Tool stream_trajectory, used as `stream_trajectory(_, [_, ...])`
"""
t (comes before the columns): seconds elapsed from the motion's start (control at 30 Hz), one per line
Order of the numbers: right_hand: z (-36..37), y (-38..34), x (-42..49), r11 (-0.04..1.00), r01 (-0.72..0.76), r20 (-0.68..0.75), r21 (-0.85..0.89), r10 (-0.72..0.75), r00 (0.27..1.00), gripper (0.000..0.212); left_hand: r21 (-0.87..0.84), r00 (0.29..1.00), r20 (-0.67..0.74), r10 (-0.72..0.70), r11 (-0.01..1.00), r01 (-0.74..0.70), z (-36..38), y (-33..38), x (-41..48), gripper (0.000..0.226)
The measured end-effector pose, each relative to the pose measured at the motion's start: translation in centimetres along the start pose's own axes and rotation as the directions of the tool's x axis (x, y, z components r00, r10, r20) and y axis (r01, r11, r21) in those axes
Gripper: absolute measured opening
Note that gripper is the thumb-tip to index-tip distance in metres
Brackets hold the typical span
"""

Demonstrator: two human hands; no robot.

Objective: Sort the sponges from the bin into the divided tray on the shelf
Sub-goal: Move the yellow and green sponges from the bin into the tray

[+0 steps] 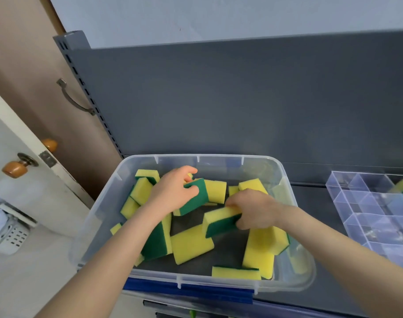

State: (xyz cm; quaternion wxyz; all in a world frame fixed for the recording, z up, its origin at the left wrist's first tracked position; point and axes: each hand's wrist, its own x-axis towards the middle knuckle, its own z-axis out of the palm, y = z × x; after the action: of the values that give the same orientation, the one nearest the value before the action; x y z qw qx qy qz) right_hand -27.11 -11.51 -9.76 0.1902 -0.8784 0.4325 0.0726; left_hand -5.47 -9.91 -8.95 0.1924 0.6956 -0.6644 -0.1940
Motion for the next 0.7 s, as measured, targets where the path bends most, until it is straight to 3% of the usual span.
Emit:
stream_trajectory(0.17, [-2.5,0.8,-0.7,0.996,-0.057,-0.175,0.075,0.070,0.982,0.029,-0.121,0.998,-0.057,0.014,0.992,-0.021,-1.0,0.1,0.3,0.053])
stream_trajectory(0.27, [-3.9,1.4,-1.8,0.983,-0.047,-0.265,0.179,0.094,0.959,0.021,-0.134,0.995,-0.097,0.013,0.991,-0.026,-1.3,0.7,0.6,0.038])
stream_trajectory(0.47, [-5.6,2.7,-4.7,0.944,-0.015,-0.426,0.329,0.163,0.890,0.023,-0.388,0.981,-0.187,-0.049,0.921,-0.028,-1.0,3.3,1.1,0.022])
stream_trajectory(0.7, [-6.6,6.0,-8.6,0.934,-0.121,-0.527,0.336,0.293,0.798,0.027,-0.391,0.958,-0.272,0.086,0.900,-0.192,-0.5,8.5,1.7,0.040])
